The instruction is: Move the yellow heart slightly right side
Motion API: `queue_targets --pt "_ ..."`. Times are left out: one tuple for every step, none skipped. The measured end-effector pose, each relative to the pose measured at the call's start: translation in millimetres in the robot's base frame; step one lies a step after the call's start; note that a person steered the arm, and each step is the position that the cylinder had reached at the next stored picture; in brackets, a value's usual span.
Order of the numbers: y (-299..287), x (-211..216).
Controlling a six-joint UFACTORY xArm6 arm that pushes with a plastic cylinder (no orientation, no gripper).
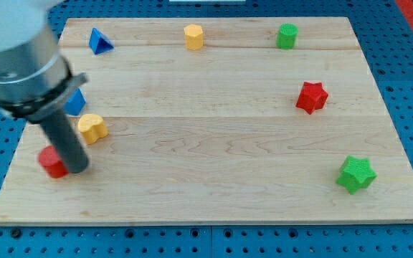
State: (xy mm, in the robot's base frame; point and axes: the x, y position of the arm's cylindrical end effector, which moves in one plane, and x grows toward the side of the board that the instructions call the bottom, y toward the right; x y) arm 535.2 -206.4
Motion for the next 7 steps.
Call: queue_targets --pt "-6 -19" --pt "-33 -40" --pt "-25 -58" --pt "23 -62" --pt "36 -62" --pt "36 -62" --pt "26 -64"
